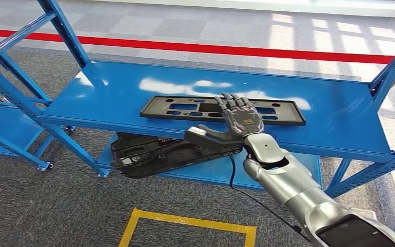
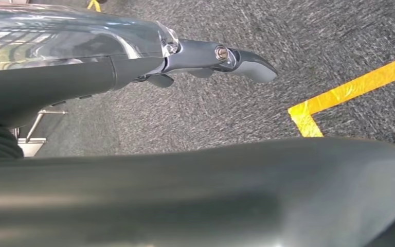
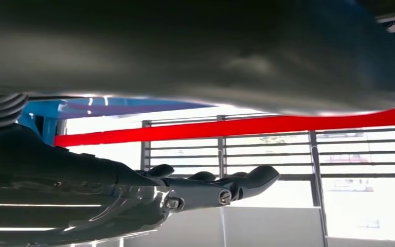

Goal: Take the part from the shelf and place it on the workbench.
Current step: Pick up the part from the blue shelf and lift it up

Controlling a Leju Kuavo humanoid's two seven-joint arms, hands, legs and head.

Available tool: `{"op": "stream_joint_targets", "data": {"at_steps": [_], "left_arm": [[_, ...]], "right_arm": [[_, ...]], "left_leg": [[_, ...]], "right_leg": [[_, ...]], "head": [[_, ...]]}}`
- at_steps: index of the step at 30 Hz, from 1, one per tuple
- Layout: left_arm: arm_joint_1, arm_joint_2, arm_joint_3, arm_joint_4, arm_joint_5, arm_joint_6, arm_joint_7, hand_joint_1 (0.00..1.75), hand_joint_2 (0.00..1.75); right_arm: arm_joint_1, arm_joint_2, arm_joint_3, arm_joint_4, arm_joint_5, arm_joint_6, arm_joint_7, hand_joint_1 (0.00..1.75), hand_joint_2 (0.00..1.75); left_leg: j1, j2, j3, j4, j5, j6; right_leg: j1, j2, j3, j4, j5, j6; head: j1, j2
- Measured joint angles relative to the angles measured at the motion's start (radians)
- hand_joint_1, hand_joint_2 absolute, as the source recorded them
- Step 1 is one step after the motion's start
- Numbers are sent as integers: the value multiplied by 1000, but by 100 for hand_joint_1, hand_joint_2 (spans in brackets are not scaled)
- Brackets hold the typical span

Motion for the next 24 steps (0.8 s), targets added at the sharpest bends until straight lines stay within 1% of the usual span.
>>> {"op": "stream_joint_targets", "data": {"at_steps": [9, 17, 24], "left_arm": [[-4, 0, -1, 0, 3, -5, -4, 0, 0], [-2, 0, 4, 0, 24, -12, 3, 0, 0], [-2, 0, 12, 0, 25, -20, 19, 0, 0]], "right_arm": [[-68, 38, 0, 123, -18, 15, -18, 0, 0], [-139, 97, 0, 272, -39, 17, -35, 0, 0], [-165, 138, 0, 362, -39, 33, -36, 0, 0]], "left_leg": [[0, 0, 0, 0, 0, 0], [0, 0, 0, 0, 0, 0], [0, 0, -1, 0, 0, 0]], "right_leg": [[0, 0, 0, 0, 0, 0], [0, 0, 0, 0, 0, 0], [0, 0, 0, 0, 0, 0]], "head": [[0, 0], [0, 0], [0, 0]]}}
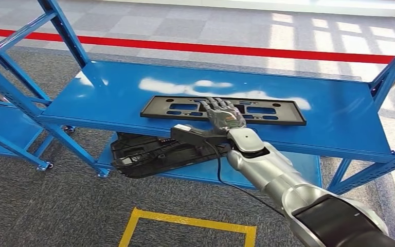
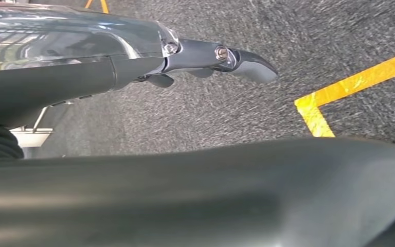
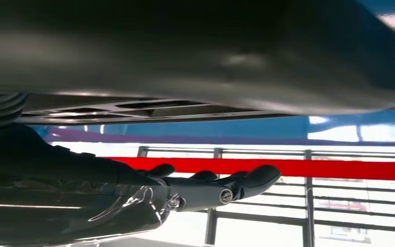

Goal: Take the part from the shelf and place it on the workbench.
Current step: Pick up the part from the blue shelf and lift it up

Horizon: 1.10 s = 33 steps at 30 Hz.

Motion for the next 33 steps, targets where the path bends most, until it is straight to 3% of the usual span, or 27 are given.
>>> {"op": "stream_joint_targets", "data": {"at_steps": [13, 28, 32, 33], "left_arm": [[0, 0, 18, 0, 18, 0, 2, 0, 0], [0, 0, 19, 0, 17, 0, 0, 0, 0], [0, 0, 19, 0, 16, 0, -1, 0, 0], [0, 0, 19, 0, 17, 0, -1, 0, 0]], "right_arm": [[-26, 47, 5, 102, 0, 0, -16, 0, 0], [-21, 55, 11, 129, 0, -3, -34, 0, 0], [-17, 55, 11, 129, -4, -4, -36, 0, 175], [-16, 55, 12, 129, -6, -5, -36, 0, 175]], "left_leg": [[0, 0, 0, 0, 0, 0], [0, 0, 0, 0, 0, 0], [0, 0, 0, 0, 0, 0], [0, 0, 0, 0, 0, 0]], "right_leg": [[0, 0, 0, 0, 0, 0], [0, 0, 0, 0, 0, 0], [0, 0, 0, 0, 0, 0], [0, 0, 0, 0, 0, 0]], "head": [[0, 0], [0, 0], [0, 0], [0, 0]]}}
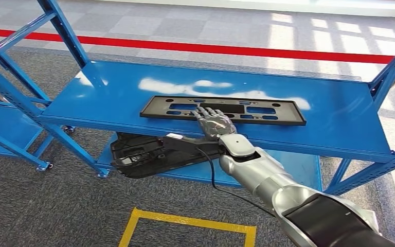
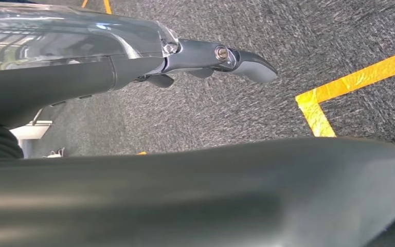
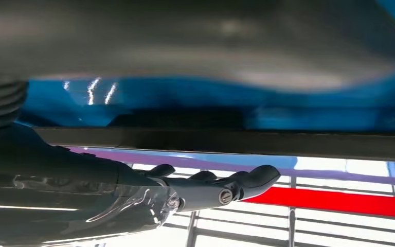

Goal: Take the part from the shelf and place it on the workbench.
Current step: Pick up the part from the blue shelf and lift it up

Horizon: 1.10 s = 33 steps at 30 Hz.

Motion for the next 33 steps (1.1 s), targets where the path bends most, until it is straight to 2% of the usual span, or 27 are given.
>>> {"op": "stream_joint_targets", "data": {"at_steps": [1, 2, 5, 6, 29, 33], "left_arm": [[0, 0, 0, 0, 0, 0, 0, 0, 0], [0, 0, 0, 0, 0, 0, -1, 0, 0], [0, 0, 0, 0, 0, 0, -4, 0, 0], [0, 0, 0, 0, 0, 1, -4, 0, 0], [2, 0, 0, 0, 1, 0, -19, 0, 0], [2, 0, 1, 0, 1, 0, -19, 0, 0]], "right_arm": [[1, 0, 0, 0, -2, -3, 0, 0, 175], [2, 0, 0, 0, -4, -6, -1, 29, 175], [8, -2, 1, 0, -7, -20, -7, 160, 175], [10, -2, 1, 0, -7, -24, -9, 175, 175], [46, -19, 25, -7, 11, -65, -12, 175, 175], [48, -20, 25, -11, 12, -66, -12, 1, 175]], "left_leg": [[0, 0, 0, 0, 0, 0], [0, 0, 0, 0, 0, 0], [0, 0, 0, 0, 0, 0], [0, 0, 0, 0, 0, 0], [0, 0, 0, 0, 0, 0], [0, 0, 0, 0, 0, 0]], "right_leg": [[0, 0, 0, 0, 0, 0], [0, 0, 0, 0, 0, 0], [0, 0, 0, 0, 0, 0], [0, 0, 0, 0, 0, 0], [0, 0, 0, 0, 0, 0], [0, 0, 0, 0, 0, 0]], "head": [[0, 0], [0, 0], [0, 0], [0, 0], [0, 0], [0, 0]]}}
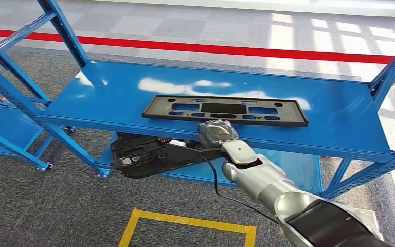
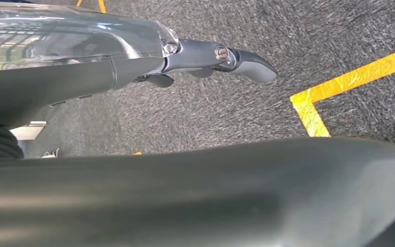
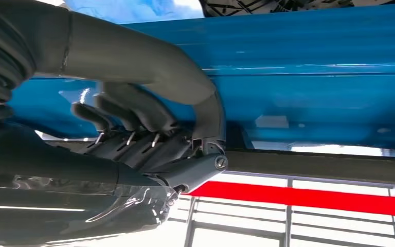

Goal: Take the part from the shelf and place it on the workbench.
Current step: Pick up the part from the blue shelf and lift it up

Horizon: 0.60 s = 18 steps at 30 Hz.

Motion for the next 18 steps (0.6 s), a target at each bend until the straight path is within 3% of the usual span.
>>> {"op": "stream_joint_targets", "data": {"at_steps": [18], "left_arm": [[0, 0, 1, 0, 0, 0, -2, 0, 0]], "right_arm": [[13, -5, 0, -8, 1, -16, 2, 0, 175]], "left_leg": [[0, 0, 0, 0, 0, 0]], "right_leg": [[0, 0, 0, 0, 0, 0]], "head": [[0, 0]]}}
